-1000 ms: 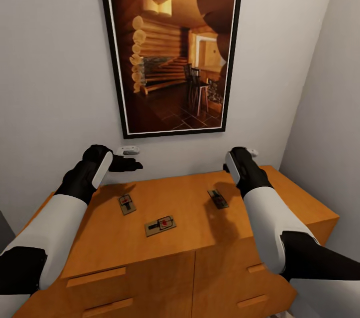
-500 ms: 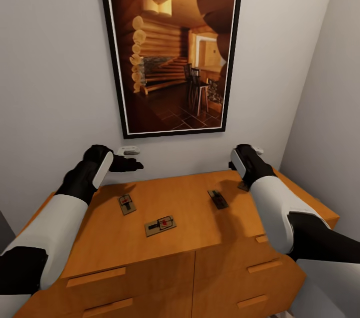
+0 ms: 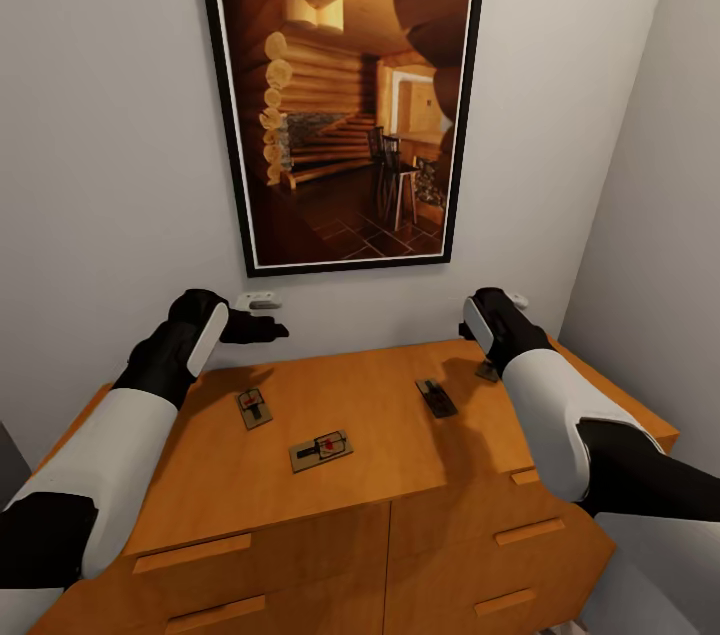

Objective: Take the four mousetraps from the cabinet in the bathroom and place them on the bathroom floor. Make sure all four end up on the same floor surface, and ensure that at least two of them are either under or directly next to the same bathroom sink.

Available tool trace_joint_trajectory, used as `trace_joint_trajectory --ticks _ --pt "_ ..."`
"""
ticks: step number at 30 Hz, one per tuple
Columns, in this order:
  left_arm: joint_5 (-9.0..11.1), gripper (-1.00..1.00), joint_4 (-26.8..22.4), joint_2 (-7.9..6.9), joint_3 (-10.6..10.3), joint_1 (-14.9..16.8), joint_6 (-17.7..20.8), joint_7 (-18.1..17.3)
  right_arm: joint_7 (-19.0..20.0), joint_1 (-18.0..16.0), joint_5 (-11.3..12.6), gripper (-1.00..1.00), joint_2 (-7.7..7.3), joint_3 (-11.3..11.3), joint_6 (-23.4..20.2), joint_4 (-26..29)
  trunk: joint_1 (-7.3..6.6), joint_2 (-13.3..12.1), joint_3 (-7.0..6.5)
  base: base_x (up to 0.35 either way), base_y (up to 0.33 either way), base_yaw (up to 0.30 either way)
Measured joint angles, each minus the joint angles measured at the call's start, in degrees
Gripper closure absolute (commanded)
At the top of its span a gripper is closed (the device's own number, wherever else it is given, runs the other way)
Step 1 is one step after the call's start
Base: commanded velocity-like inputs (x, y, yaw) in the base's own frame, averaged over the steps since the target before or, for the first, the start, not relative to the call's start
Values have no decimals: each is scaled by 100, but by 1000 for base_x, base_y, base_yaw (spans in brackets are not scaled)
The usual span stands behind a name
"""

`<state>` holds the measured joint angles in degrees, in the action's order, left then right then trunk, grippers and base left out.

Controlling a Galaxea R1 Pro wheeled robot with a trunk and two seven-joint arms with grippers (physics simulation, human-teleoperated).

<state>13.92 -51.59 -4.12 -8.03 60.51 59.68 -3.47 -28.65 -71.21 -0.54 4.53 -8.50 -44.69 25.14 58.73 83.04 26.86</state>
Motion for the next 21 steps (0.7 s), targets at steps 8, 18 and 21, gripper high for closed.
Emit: trace_joint_trajectory --ticks 8,18,21 --pt "-1 -100 51 4 0 0 0 0 27 -2 108 -100 -25 -70 216 -304 0 0 0 0 0 0" --pt "-1 -100 102 5 -2 0 0 -1 65 -3 483 -100 -319 -149 511 -692 0 0 0 0 0 0" --pt "-1 -100 110 5 -1 0 0 -1 69 -3 533 -100 -342 -155 522 -714 0 0 0 0 0 0"
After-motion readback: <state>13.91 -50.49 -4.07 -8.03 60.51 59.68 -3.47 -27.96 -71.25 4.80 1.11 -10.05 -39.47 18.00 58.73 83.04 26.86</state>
